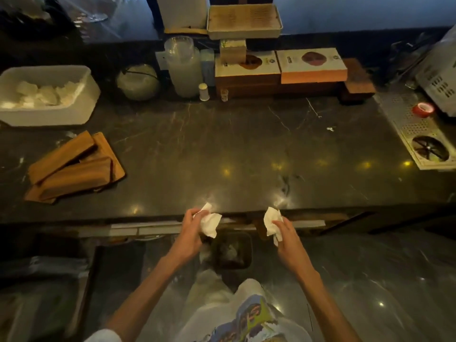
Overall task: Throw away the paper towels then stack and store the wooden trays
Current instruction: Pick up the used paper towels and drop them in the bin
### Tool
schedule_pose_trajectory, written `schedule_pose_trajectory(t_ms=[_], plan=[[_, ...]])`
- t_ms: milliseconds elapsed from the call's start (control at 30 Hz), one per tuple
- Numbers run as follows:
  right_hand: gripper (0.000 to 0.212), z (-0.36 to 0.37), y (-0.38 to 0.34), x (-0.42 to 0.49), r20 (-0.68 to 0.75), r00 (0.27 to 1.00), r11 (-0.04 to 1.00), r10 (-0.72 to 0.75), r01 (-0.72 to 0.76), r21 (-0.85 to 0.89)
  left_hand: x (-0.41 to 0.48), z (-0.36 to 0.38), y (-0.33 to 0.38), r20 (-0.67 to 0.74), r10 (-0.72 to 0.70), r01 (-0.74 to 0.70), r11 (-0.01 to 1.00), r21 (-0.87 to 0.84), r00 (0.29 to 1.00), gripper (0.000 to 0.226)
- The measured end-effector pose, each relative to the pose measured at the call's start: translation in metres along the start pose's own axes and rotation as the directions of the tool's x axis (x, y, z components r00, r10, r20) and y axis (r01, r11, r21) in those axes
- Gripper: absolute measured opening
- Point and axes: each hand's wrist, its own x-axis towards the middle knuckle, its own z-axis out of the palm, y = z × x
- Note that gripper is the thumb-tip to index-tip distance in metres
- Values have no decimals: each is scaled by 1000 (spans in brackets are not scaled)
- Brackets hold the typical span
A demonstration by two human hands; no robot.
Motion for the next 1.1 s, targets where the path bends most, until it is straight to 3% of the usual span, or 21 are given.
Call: schedule_pose_trajectory(t_ms=[133,300,633,800,933,1100], plan=[[47,-10,18,-40,-60,992,993,113,-110,44,-55,13,0,-85,-10,13,999,38,996,47],[47,-4,15,-71,-60,996,997,70,-72,-24,-95,16,1,-115,-9,10,1000,16,993,37],[32,49,-23,-134,-110,994,999,-13,16,30,-137,-8,-29,-42,56,-53,997,52,998,35],[25,71,-34,-141,-173,983,997,-70,66,-26,-164,-12,-38,-44,-75,77,997,31,996,30],[34,67,-34,-127,-17,999,995,45,-43,86,-176,-8,-41,-120,-134,137,990,15,984,26],[56,55,-31,-108,155,987,999,-39,37,12,-168,5,-38,-140,-298,295,955,-43,944,33]])
